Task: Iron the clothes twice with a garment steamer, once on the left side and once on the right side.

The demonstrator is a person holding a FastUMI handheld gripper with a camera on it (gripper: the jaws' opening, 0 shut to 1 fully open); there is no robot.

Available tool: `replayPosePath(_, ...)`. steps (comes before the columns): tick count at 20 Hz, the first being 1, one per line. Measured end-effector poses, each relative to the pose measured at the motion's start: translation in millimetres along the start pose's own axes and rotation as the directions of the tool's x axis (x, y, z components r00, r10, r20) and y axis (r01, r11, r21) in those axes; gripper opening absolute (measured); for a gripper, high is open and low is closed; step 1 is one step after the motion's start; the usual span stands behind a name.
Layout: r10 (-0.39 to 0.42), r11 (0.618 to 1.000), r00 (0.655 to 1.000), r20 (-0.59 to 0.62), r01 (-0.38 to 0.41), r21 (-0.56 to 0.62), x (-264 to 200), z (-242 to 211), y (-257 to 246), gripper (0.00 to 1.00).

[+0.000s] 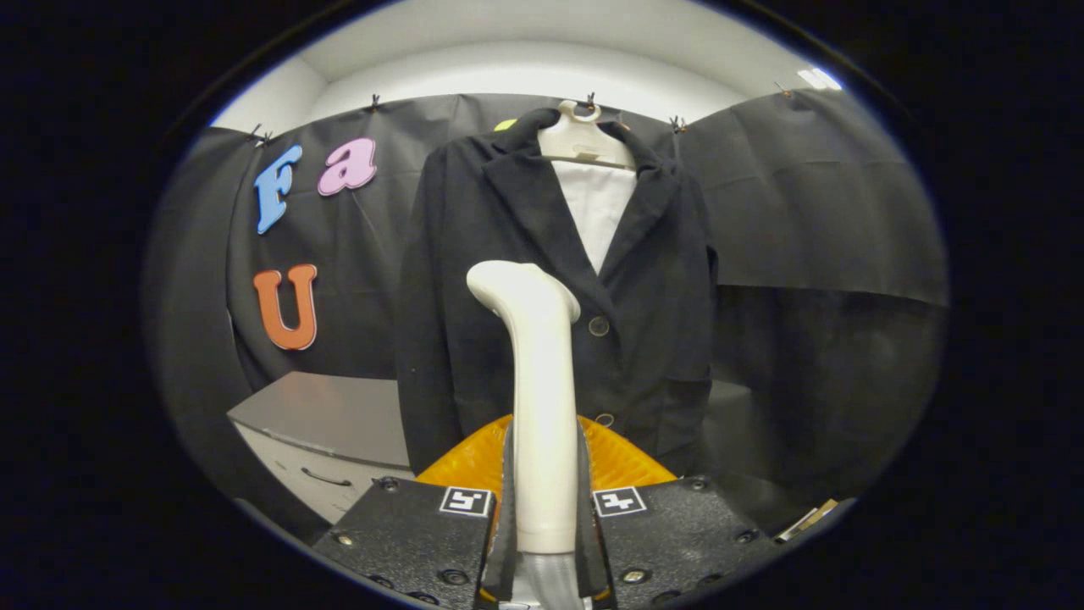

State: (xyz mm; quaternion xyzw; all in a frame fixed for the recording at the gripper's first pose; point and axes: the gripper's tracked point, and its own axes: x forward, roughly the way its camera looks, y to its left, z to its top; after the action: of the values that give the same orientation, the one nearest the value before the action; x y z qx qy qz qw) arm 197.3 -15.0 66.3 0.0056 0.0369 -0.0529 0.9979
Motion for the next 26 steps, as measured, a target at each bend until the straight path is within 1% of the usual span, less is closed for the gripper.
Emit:
replayPosePath(9,-0.023,0.999,0.998,-0.063,0.020,-0.034,-0.4,-42.1,-8.6,0.31)
replayPosePath(16,-0.029,0.999,0.992,-0.125,0.023,-0.047,-2.2,-80.6,-13.5,0.30)
replayPosePath(26,-0.035,0.998,0.980,-0.195,0.023,-0.062,-3.1,-124.7,-21.2,0.31)
